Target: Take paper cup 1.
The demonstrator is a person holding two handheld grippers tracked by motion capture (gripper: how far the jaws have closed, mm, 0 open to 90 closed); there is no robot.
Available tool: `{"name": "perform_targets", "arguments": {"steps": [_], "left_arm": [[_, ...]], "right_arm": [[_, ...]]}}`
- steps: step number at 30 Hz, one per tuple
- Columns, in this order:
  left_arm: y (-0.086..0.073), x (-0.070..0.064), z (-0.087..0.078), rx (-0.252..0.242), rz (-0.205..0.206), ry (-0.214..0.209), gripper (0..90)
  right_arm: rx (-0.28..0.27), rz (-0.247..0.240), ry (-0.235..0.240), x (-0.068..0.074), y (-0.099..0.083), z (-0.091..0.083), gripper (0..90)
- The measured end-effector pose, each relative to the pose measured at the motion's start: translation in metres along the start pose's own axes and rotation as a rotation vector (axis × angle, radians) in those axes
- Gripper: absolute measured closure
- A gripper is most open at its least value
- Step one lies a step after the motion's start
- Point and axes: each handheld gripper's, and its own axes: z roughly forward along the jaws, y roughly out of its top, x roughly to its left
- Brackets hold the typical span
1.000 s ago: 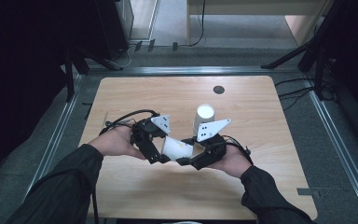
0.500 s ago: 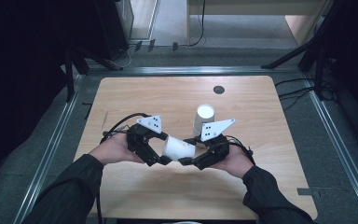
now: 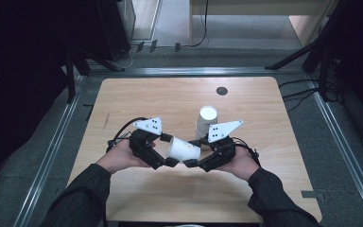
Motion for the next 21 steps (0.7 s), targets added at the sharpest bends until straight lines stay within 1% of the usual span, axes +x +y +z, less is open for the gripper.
{"name": "perform_targets", "arguments": {"steps": [6,10,13,16,19,21], "left_arm": [[-0.004,-0.001,0.003,-0.037,-0.009,-0.009,13.1],[-0.008,0.0,0.003,-0.072,-0.027,-0.018,13.4],[-0.01,-0.001,0.004,-0.079,-0.027,-0.019,14.2],[-0.011,0.0,0.004,-0.08,-0.028,-0.018,14.9],[-0.012,0.001,0.004,-0.093,-0.031,-0.014,16.0],[-0.013,0.002,0.003,-0.107,-0.033,-0.021,19.0]], "right_arm": [[-0.006,0.004,0.014,-0.001,-0.001,0.0,34.2],[-0.006,0.005,0.017,-0.001,-0.002,0.0,34.2],[-0.015,0.002,0.022,-0.001,-0.002,-0.001,34.2],[-0.02,0.01,0.027,-0.001,-0.002,-0.002,34.2],[-0.02,0.01,0.029,-0.001,-0.002,-0.001,34.2],[-0.018,0.014,0.033,-0.001,-0.003,0.0,34.2]]}}
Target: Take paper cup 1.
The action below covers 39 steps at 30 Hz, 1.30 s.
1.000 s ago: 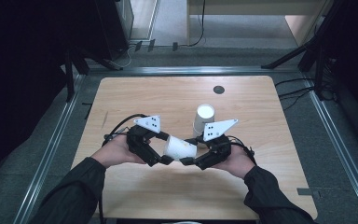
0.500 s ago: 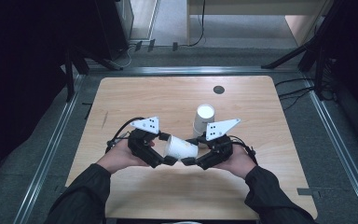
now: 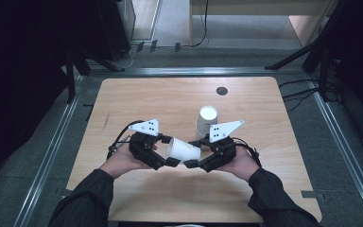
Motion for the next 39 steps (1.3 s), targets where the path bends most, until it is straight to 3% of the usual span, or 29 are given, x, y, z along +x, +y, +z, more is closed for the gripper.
{"name": "perform_targets", "arguments": {"steps": [22,39], "left_arm": [[-0.0026,0.0011,0.0009,0.003,0.005,0.007,21.0],[-0.0025,0.0016,0.0013,0.003,0.004,0.02,21.4]], "right_arm": [[0.013,0.017,0.01,-0.003,-0.0018,0.0031,34.1],[0.015,0.019,-0.016,-0.0028,-0.0027,0.0039,28.4]]}}
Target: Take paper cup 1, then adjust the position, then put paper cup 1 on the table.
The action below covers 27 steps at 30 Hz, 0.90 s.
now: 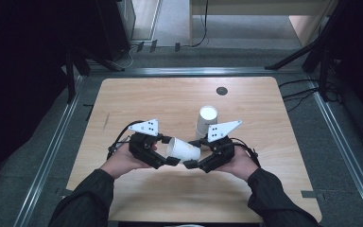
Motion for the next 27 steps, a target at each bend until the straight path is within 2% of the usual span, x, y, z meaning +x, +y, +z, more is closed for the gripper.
{"name": "perform_targets", "arguments": {"steps": [9,14,18,24,27], "left_arm": [[0.0,0.002,-0.005,0.006,-0.005,0.013,21.5],[0.001,0.004,-0.014,0.005,-0.012,0.031,21.5],[0.003,0.005,-0.023,0.021,-0.012,0.072,21.6],[0.005,0.013,-0.038,0.047,-0.035,0.129,21.6],[0.007,0.017,-0.044,0.077,-0.053,0.171,21.6]], "right_arm": [[0.021,0.009,-0.012,-0.001,-0.001,-0.002,26.8],[0.046,0.005,-0.042,-0.001,-0.004,-0.007,26.4],[0.066,0.008,-0.073,-0.003,-0.008,-0.012,26.4],[0.069,0.028,-0.121,-0.004,-0.015,-0.025,26.6],[0.079,0.035,-0.135,-0.004,-0.019,-0.03,26.9]]}}
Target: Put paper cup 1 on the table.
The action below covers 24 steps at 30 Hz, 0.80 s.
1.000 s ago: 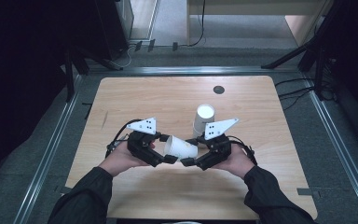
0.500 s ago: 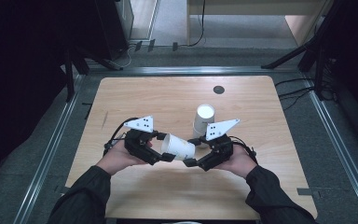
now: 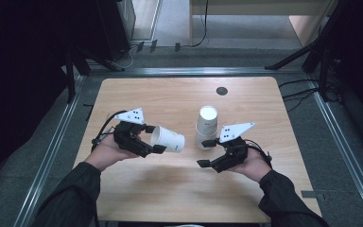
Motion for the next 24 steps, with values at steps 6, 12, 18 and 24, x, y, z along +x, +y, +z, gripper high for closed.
{"name": "perform_targets", "arguments": {"steps": [6,12,18,24], "left_arm": [[0.003,0.008,-0.011,0.062,-0.014,0.067,21.8],[0.003,0.018,-0.02,0.109,-0.035,0.107,21.8],[0.002,0.03,-0.023,0.158,-0.067,0.138,21.9],[-0.001,0.041,-0.024,0.216,-0.091,0.167,21.9]], "right_arm": [[0.012,0.021,-0.036,-0.003,-0.006,-0.004,27.9],[0.02,0.023,-0.057,-0.004,-0.008,-0.003,28.4],[0.021,0.009,-0.067,-0.003,-0.009,-0.002,28.5],[0.03,-0.001,-0.074,-0.004,-0.01,0.0,28.5]]}}
